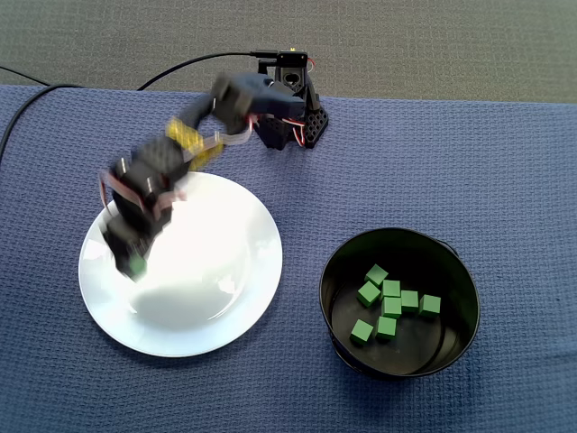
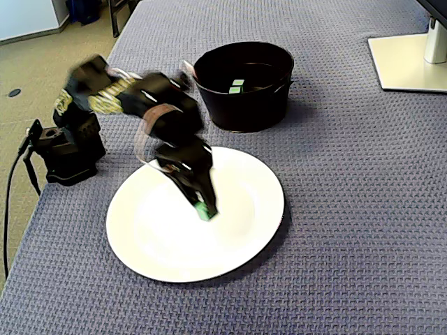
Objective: Pick up the items on the white plate and put them in the black container.
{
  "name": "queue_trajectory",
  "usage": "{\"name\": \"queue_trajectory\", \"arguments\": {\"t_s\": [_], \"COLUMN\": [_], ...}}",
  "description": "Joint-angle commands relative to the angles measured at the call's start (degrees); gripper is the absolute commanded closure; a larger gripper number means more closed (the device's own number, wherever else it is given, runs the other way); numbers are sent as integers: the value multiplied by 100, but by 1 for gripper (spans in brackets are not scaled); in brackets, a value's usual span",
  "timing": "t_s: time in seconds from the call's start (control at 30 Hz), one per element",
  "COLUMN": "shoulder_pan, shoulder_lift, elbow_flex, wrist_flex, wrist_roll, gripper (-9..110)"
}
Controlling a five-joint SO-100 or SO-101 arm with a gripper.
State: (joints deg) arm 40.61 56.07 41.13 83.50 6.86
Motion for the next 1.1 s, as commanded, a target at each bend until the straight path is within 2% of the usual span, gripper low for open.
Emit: {"name": "queue_trajectory", "arguments": {"t_s": [0.0, 0.13, 0.27, 0.37, 0.53, 0.7, 0.83, 0.93, 1.07], "shoulder_pan": [123, -536, -1872, -3041, -4500, -5071, -5238, -5353, -5537], "shoulder_lift": [2979, 4491, 5537, 6319, 7620, 8235, 8561, 8490, 8042], "elbow_flex": [1195, 1626, 1679, 2180, 3929, 5862, 7761, 8903, 9738], "wrist_flex": [-299, -334, -545, -1099, -2188, -3129, -4491, -5476, -6223], "wrist_roll": [-686, -1336, -2065, -2663, -3410, -4008, -4614, -5001, -5291], "gripper": [102, 102, 102, 102, 102, 102, 102, 102, 102]}}
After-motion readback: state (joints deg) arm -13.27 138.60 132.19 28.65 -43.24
